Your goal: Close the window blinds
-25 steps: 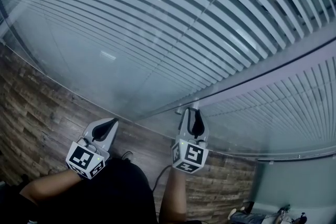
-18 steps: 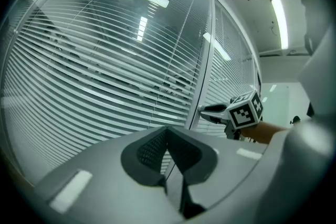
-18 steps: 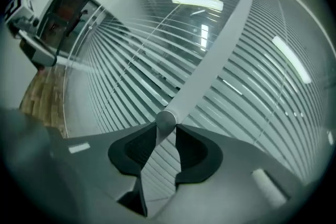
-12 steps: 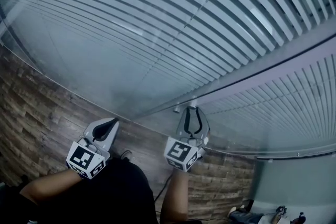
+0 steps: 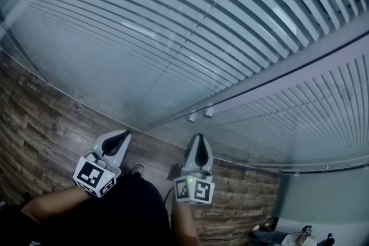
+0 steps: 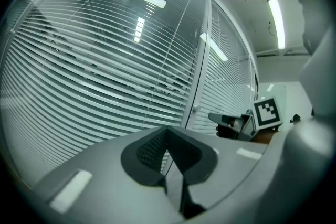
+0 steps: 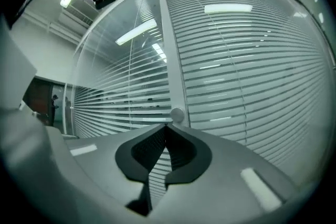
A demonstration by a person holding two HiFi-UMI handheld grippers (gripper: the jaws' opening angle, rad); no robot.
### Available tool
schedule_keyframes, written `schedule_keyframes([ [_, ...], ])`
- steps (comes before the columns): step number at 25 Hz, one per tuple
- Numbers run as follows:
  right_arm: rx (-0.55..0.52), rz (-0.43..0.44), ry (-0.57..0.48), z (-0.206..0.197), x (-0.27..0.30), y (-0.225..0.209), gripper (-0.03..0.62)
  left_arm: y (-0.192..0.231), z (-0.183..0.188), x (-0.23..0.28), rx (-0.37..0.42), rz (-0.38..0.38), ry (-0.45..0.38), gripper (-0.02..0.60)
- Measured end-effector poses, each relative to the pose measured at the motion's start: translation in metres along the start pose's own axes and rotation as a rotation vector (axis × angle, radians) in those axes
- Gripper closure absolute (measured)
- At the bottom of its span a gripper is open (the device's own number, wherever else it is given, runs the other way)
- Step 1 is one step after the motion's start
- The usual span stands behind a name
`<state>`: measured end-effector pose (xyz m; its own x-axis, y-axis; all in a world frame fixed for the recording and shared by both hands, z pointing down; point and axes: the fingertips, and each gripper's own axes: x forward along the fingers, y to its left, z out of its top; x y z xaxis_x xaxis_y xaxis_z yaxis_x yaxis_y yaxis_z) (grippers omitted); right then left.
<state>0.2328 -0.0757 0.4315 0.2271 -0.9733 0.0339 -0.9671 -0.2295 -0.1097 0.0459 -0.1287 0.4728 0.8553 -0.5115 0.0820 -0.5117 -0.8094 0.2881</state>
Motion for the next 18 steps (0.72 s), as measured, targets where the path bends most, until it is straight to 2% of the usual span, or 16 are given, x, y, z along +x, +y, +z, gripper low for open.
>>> schedule_keyframes([
  [3, 0.021, 0.045, 0.006, -0.007, -0.015, 0.019, 0.592, -0.011, 0.006, 0.006, 0.022, -0.022, -0.005, 0.580],
  [5, -0.002, 0.061, 0.020, -0.011, -0.020, 0.027, 0.594, -0.016, 0.008, 0.008, 0.033, -0.037, -0.005, 0.580],
  [10, -0.116, 0.040, 0.025, -0.006, -0.026, 0.026, 0.594, -0.029, 0.006, 0.015, 0.039, -0.065, -0.008, 0.580],
  [18, -0.166, 0.036, 0.014, 0.000, -0.029, 0.024, 0.594, -0.041, 0.005, 0.024, 0.052, -0.086, -0.009, 0.580],
])
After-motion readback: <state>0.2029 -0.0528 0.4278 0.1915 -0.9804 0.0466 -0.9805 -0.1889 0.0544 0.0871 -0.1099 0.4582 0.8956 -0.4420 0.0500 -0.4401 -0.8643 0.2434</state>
